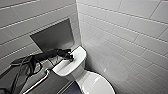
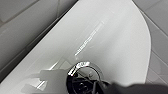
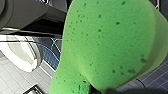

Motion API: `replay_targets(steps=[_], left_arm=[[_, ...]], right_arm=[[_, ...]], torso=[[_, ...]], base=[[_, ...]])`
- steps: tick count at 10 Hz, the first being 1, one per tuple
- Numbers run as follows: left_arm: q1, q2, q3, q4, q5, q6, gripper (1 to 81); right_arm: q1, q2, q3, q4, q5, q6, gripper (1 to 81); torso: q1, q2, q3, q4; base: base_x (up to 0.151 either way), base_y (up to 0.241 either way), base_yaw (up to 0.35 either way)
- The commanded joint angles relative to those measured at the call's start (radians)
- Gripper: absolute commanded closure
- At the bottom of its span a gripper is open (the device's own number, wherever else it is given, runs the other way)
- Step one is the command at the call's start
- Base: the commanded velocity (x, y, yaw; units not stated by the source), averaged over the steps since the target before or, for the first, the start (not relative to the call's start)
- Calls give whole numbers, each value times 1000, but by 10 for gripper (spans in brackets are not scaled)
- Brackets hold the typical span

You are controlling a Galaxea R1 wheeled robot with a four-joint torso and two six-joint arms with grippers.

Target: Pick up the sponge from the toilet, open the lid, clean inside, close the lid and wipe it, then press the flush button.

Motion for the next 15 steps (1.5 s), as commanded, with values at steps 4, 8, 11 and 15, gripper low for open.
replay_targets(steps=[4,8,11,15], left_arm=[[-146,-40,-147,85,-68,30,811],[-103,-26,-153,123,-80,30,811],[-89,6,-140,138,-73,29,811],[-120,0,-128,119,-48,29,811]], right_arm=[[-28,-16,27,-1,-87,-3,811],[-29,-7,19,-1,-87,-3,811],[-29,10,-6,2,-87,-3,811],[-29,15,-15,2,-87,-3,811]], torso=[[0,0,0,0],[0,0,0,0],[0,0,0,0],[0,0,0,0]], base=[[0,0,0],[0,0,0],[0,0,0],[0,0,0]])
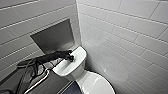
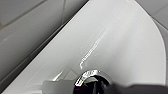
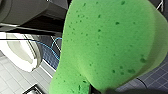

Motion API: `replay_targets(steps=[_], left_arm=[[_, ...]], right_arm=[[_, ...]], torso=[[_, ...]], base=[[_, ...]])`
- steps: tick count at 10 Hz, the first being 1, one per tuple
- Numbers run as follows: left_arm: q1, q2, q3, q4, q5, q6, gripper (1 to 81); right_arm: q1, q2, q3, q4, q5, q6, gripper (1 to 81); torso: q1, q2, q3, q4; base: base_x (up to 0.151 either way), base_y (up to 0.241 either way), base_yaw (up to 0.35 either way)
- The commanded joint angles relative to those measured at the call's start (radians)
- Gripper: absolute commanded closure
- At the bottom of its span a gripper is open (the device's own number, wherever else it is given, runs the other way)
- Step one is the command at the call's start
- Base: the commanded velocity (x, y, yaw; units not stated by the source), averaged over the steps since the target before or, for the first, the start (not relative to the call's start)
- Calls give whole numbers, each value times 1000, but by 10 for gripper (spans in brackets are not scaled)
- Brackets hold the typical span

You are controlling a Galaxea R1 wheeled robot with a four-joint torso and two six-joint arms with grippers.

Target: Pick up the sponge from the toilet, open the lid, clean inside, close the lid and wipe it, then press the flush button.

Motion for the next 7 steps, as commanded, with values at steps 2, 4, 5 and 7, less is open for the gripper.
replay_targets(steps=[2,4,5,7], left_arm=[[-215,-122,119,-7,103,9,811],[-261,-190,241,-20,103,2,811],[-287,-226,284,-52,104,2,811],[-326,-296,390,-92,104,2,811]], right_arm=[[-21,-17,25,0,-89,-3,811],[-21,-20,33,-2,-89,-3,811],[-20,-20,34,-3,-89,-3,811],[-18,-17,36,-5,-89,-3,811]], torso=[[0,0,0,0],[0,0,0,0],[0,0,0,0],[1,0,0,0]], base=[[0,0,0],[0,0,0],[0,0,0],[0,0,0]])
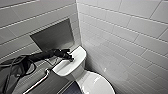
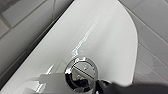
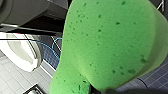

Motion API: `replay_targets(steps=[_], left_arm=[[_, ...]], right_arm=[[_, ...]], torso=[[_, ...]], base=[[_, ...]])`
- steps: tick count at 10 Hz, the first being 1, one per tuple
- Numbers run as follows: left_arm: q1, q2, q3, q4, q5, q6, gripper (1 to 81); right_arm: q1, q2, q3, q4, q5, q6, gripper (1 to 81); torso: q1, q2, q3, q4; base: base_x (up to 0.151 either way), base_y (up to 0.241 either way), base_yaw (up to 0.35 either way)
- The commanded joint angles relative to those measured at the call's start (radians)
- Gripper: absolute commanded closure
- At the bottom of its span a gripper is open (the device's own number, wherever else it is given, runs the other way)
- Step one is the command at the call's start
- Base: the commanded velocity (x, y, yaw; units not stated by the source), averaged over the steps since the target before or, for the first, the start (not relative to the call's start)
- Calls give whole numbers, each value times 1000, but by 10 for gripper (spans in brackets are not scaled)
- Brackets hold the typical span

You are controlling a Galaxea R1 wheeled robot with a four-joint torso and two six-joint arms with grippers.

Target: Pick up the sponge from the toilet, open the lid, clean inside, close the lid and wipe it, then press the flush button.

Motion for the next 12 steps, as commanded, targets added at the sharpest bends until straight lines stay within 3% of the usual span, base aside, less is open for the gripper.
replay_targets(steps=[1,4,7,10,12], left_arm=[[-276,-163,164,-59,12,11,811],[-262,-266,381,-79,12,11,811],[-190,-439,613,-82,12,11,811],[0,-616,851,-41,3,22,811],[185,-702,970,36,-69,23,811]], right_arm=[[-19,-17,32,-4,-88,-3,811],[-14,-21,41,-4,-88,-3,811],[-7,-24,49,-6,-88,-3,811],[4,-32,53,-6,-87,-3,811],[9,-32,47,-4,-87,-3,811]], torso=[[0,0,0,0],[0,0,0,0],[0,0,0,0],[0,0,0,0],[0,0,0,0]], base=[[0,0,0],[0,0,0],[0,0,0],[0,0,0],[0,0,0]])
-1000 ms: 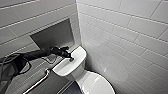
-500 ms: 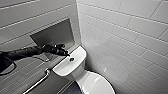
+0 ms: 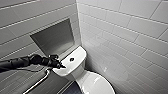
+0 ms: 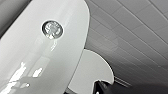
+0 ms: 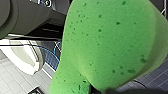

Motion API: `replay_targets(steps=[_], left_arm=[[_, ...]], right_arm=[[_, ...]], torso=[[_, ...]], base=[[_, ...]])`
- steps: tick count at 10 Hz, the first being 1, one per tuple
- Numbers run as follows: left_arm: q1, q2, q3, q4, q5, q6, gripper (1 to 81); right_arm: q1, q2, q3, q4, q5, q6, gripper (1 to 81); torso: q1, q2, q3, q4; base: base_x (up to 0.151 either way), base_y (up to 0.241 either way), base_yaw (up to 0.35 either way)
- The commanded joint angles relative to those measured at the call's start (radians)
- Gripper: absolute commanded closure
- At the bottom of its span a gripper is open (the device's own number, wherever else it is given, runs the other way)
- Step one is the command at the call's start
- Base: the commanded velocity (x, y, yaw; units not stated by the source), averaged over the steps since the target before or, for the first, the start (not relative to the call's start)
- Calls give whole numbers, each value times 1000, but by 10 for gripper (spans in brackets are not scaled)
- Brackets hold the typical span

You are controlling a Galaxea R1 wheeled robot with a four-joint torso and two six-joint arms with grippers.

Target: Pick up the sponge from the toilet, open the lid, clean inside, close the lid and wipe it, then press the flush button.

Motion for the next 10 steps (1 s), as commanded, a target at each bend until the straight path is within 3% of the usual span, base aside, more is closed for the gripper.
replay_targets(steps=[1,4,7,10], left_arm=[[266,-236,250,145,-139,10,811],[604,-234,247,294,-323,11,811],[904,-146,152,417,-494,13,811],[1093,47,-46,489,-541,13,811]], right_arm=[[-13,-14,19,-5,-84,-4,811],[-13,15,-25,-7,-67,-8,811],[-24,65,-107,-10,-67,-9,811],[-19,81,-115,-8,-69,-12,811]], torso=[[0,0,0,0],[0,0,0,0],[0,0,0,0],[0,0,0,0]], base=[[0,0,0],[0,0,0],[0,0,0],[0,0,0]])
